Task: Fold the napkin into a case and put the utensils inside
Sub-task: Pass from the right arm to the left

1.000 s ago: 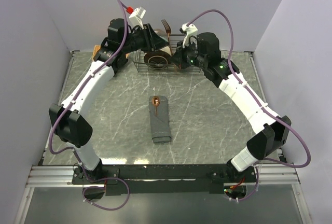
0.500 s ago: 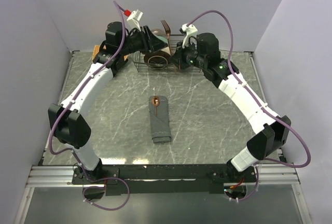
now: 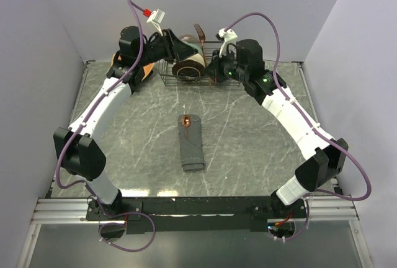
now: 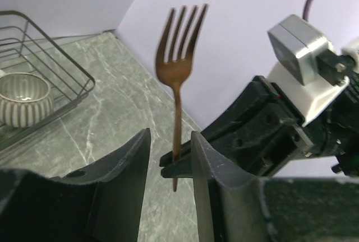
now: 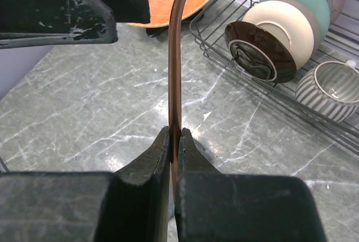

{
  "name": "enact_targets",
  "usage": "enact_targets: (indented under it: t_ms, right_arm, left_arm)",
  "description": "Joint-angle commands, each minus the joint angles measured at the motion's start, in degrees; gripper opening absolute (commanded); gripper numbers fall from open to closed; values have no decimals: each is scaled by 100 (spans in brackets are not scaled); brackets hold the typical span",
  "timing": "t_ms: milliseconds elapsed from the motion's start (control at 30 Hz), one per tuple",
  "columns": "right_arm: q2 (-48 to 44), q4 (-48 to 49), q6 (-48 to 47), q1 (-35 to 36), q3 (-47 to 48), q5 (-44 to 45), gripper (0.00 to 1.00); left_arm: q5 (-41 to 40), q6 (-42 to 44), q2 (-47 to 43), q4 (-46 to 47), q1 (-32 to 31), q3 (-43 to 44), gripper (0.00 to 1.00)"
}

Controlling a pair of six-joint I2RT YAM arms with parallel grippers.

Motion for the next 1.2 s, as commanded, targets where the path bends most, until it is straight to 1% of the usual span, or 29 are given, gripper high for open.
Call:
enact_targets:
  t_ms: [0,67,100,233,333,467,600,800,933,1033,1067,1133,1167]
  right_arm:
    - [-189,219,-163,6,-29,-54,0]
    - [-198,210,-190,32,-37,-45,0]
    - [-207,244,-216,41,-72,-19,0]
    - [-268,254,-304,84,-152,34,0]
    - [-286,262,-287,93,-187,69,0]
    - [-269,262,-304,111,-143,78,0]
    - [-260,236,-313,111,-117,131,0]
    - [-225,271,-322,120,-99,34,0]
    - [-180,262,-357,120,-64,8,0]
    - [-154,236,-401,120,-73,-10,0]
    - [-154,236,-401,120,-81,-10,0]
    - [-154,245,-410,137,-99,-19,0]
    - [-145,236,-410,146,-90,-19,0]
  left_arm:
    - [566,39,-15,260,-45,409,40]
    - [610,144,47,164,-80,558,39]
    - [602,180,108,-11,-106,620,35]
    - [496,250,284,-293,-124,892,32]
    - [417,320,460,-775,-142,1156,34]
    - [303,338,636,-1014,-142,1376,41]
    - [136,443,689,-1252,-159,1438,46]
    - [154,461,812,-1400,-168,1552,44]
    - [232,470,838,-1323,-168,1588,38]
    - [303,479,838,-1270,-168,1578,31]
    - [355,488,856,-1261,-168,1587,27]
    - [452,479,882,-1182,-168,1596,24]
    - [470,479,900,-1190,-168,1605,16]
